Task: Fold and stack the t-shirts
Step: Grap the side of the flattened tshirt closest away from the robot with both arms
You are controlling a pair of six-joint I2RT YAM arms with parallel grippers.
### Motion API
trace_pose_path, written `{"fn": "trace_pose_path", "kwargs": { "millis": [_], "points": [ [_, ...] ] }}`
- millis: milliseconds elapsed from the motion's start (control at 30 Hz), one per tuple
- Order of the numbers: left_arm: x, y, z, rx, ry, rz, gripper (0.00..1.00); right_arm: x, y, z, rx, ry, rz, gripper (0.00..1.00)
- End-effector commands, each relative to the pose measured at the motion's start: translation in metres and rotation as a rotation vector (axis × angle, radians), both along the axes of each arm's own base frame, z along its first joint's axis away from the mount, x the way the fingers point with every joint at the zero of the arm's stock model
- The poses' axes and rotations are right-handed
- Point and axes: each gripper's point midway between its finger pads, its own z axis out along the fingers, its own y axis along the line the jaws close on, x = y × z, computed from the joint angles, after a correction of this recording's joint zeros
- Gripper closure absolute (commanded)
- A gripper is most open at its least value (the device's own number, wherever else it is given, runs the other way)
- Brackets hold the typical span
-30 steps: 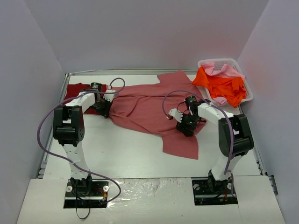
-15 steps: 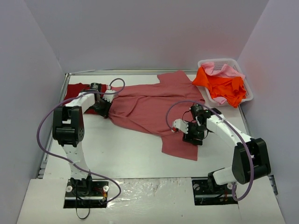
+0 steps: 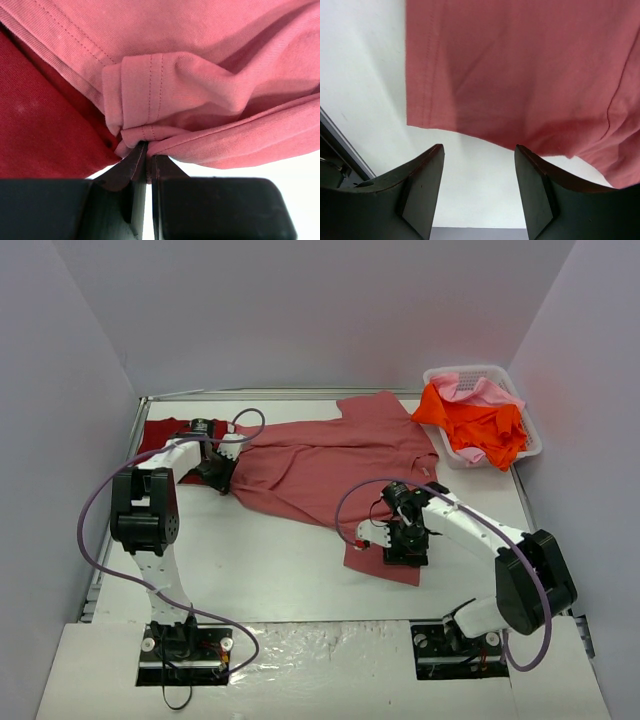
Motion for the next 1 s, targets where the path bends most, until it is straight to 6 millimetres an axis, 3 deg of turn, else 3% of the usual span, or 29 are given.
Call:
{"fn": "trace_pose_path", "kwargs": {
  "millis": [0,367,633,767,900,967],
  "points": [
    [-0.005,0.011,0.013,0.030,-0.019,0.011,0.98,-0.012,0.004,0.008,-0.039,0.043,-0.005,0.46],
    [-0.004,0.012,0.011,0.034,-0.021,0.009,0.98,-0.040,0.038,-0.001,-0.010,0.093,-0.011,0.46],
    [-0.005,0.013,0.010,0.040,-0.028,0.011,0.98,-0.037,0.049,-0.006,-0.046,0.037,-0.020,0.48],
    [-0.004,0.013,0.013,0.043,-0.040,0.011,0.98,-0.026,0.054,-0.005,-0.039,-0.051,-0.045,0.48],
    [-0.003,0.014,0.012,0.044,-0.038,0.015,0.98,-0.011,0.054,0.011,-0.021,-0.211,-0.066,0.45],
    [-0.003,0.014,0.011,0.045,-0.038,0.015,0.98,-0.015,0.054,0.016,-0.023,-0.227,-0.064,0.44]
  ]
}}
